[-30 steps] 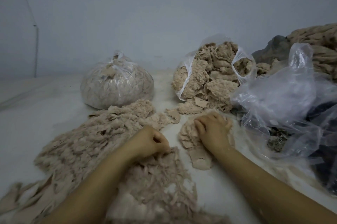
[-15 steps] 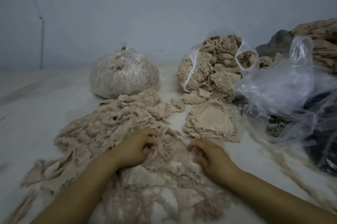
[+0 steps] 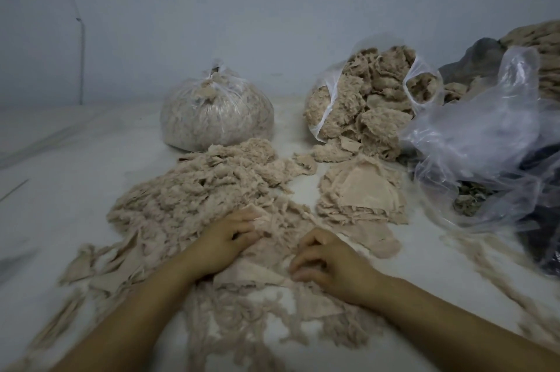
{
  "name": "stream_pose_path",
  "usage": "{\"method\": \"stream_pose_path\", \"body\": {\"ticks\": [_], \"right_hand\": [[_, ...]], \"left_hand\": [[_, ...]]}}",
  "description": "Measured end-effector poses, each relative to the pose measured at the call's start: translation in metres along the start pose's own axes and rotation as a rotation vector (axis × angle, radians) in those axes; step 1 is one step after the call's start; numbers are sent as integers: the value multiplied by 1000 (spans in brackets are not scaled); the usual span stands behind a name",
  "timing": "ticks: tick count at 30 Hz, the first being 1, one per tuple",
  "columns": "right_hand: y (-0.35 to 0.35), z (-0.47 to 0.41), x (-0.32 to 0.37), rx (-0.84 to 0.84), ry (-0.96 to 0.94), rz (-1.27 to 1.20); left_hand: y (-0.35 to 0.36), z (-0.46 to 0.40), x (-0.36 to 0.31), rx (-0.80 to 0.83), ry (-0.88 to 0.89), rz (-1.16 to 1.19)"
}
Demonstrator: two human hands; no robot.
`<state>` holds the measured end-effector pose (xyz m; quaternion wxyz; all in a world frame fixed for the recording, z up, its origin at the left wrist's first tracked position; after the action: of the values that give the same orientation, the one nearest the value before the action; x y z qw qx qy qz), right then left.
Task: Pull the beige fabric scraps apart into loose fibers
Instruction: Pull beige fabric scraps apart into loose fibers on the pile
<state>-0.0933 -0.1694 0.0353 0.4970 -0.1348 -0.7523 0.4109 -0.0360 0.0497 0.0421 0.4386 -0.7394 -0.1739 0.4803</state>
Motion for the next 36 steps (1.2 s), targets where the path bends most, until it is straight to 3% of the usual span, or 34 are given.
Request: {"method": "stream_pose_path", "body": {"ticks": [6, 8, 11, 16, 20, 22, 24, 26, 30, 33, 36], "right_hand": [[-21, 9, -3, 24, 26, -74], [-15, 0, 8, -24, -18, -72], [12, -14, 27, 35, -135, 23], [13, 2, 22, 14, -198, 78], [-6, 35, 1, 38, -117, 84], [-13, 43, -4, 69, -74, 70], [-20, 40, -4, 135, 0, 27], [-23, 29, 2, 106, 76, -18], [-4, -3, 23, -10, 124, 102], [15, -15, 27, -16, 63, 147], [14, -10, 18, -103, 46, 51]], "left_hand": [[-10, -7, -8, -54, -174, 338], [-11, -8, -11, -86, -170, 325], [-11, -7, -16, -49, -163, 346], [-11, -2, -6, 6, -83, 133], [-16, -1, -5, -223, -90, 302], [-22, 0, -7, -414, -26, 255], [-25, 3, -11, -505, 60, 174], [-27, 9, -15, -460, 116, 145], [-19, 17, -29, -176, 183, 130], [-5, 17, -26, 49, 171, -97], [-7, 15, -19, -39, 135, -227]]}}
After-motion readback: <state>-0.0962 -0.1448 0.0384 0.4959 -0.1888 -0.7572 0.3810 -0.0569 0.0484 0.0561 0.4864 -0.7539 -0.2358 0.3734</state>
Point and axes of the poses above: each hand's wrist, its own z-axis away from the middle knuckle, its own y-axis out of the palm, x = y × z, the point moved 2 cm from there along -z, towards the middle knuckle, and after that the axes turned 1 degree about x, right-handed, at the moved point
